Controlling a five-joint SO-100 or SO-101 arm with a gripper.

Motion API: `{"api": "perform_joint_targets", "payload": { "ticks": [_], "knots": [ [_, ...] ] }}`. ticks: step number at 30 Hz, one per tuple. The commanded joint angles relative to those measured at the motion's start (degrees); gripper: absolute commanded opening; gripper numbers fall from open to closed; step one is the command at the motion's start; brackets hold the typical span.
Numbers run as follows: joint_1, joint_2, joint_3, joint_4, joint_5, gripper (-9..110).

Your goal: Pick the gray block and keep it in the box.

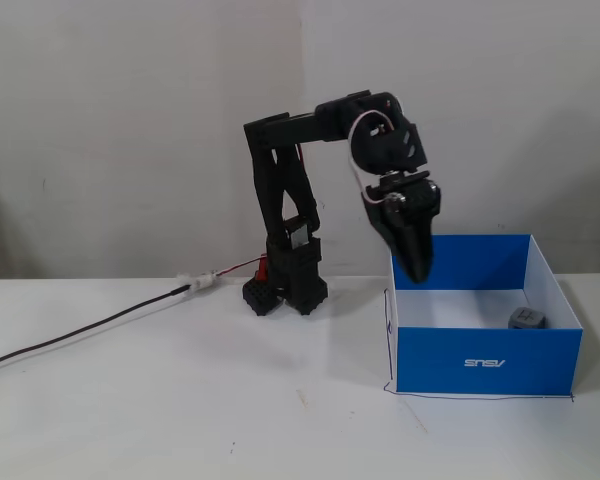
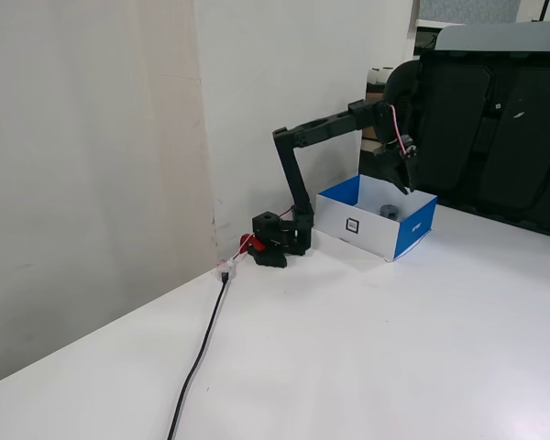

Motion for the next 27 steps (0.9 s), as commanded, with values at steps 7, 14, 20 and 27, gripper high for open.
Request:
{"api": "perform_joint_targets", "payload": {
  "ticks": [7, 14, 20, 27],
  "knots": [
    [18.5, 4.4, 6.4, -4.2, -0.4, 0],
    [28.2, 12.9, 21.7, -15.3, -4.6, 0],
    [33.1, 25.7, 36.2, -25.1, -6.9, 0],
    [34.2, 34.3, 49.8, -31.6, -8.6, 0]
  ]
}}
